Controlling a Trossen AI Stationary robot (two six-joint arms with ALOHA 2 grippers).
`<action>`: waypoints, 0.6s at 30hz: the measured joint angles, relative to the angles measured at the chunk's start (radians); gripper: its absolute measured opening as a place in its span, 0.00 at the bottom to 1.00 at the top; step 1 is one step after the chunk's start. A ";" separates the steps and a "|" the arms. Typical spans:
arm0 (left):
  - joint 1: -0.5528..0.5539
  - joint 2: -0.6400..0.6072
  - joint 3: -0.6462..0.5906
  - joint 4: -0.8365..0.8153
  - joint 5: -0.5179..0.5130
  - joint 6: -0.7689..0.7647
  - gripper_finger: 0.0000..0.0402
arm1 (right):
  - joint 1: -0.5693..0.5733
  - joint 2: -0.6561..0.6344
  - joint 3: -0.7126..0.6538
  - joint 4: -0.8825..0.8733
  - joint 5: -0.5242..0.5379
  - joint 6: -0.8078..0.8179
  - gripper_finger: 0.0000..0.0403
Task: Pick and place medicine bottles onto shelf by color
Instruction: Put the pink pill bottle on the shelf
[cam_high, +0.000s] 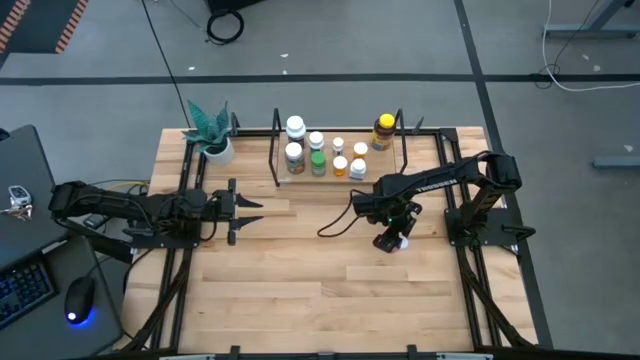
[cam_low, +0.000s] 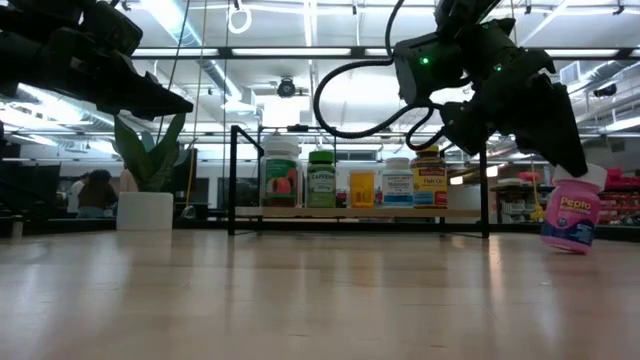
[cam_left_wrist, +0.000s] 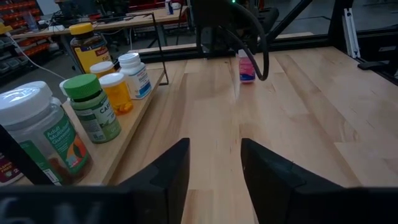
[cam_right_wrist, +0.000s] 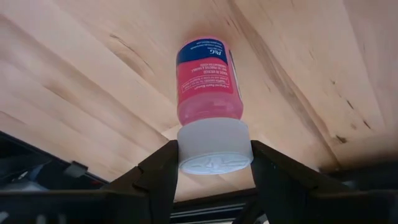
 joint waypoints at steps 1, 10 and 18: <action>0.000 0.000 0.000 0.000 0.000 0.000 0.37 | 0.000 0.000 0.000 0.004 0.000 0.000 0.49; 0.000 0.000 0.000 0.000 0.000 0.000 0.37 | 0.000 0.000 0.000 0.006 0.011 0.000 0.49; 0.000 0.000 0.000 0.000 0.000 0.000 0.37 | 0.000 0.000 0.000 -0.013 0.012 0.005 0.49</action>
